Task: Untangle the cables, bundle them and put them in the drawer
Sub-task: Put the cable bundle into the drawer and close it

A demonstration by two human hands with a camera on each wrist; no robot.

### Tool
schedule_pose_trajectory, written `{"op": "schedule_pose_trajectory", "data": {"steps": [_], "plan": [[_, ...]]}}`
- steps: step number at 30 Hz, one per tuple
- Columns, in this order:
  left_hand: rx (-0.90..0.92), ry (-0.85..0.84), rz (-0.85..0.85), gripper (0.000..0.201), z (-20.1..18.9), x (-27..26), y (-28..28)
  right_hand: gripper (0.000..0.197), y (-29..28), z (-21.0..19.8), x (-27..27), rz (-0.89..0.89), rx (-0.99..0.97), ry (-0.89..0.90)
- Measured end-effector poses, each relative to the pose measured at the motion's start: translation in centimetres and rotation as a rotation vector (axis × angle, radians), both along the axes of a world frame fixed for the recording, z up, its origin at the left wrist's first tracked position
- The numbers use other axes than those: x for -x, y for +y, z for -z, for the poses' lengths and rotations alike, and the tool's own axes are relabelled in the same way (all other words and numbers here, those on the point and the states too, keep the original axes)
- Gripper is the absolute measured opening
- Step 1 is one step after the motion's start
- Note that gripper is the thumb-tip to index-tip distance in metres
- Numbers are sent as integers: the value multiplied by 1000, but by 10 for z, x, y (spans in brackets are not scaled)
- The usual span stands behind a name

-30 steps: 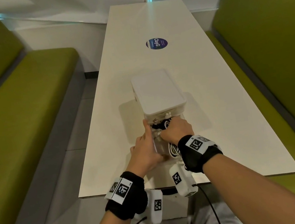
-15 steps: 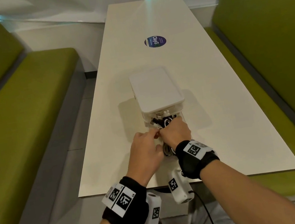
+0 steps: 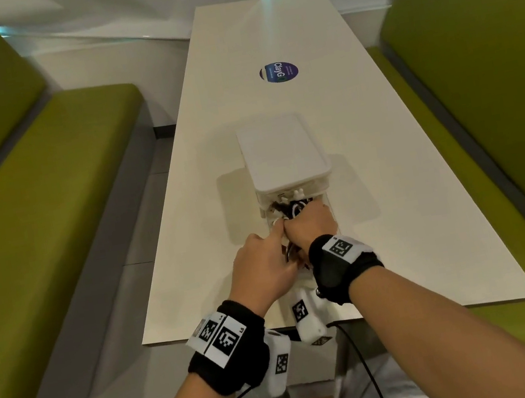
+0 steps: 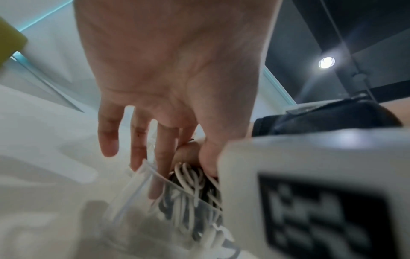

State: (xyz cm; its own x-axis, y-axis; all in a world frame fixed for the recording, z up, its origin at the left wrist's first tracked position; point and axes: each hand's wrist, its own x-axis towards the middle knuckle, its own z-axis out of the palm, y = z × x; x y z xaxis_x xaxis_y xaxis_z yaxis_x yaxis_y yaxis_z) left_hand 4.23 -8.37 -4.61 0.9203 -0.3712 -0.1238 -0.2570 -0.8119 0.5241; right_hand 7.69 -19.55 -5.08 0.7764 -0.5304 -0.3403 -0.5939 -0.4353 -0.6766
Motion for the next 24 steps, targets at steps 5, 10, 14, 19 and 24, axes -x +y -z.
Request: {"op": "schedule_pose_trajectory", "data": {"steps": [5,10,14,19,24], "plan": [[67,85,8,74,-10,-3,-1,21,-16,-4,-4,37,-209,23],[45,71,16,78,-10,-5,-2,18,-20,-4,-7,11,-244,60],[-10,35,3,88,-12,-2,-8,47,-17,-5,-10,-43,-385,95],[-102,-27,-39,91,-11,6,-13,37,-25,-15,2,-53,-534,72],[-103,-56,-73,86,-8,14,-15,55,-24,0,4,-97,-299,29]]}}
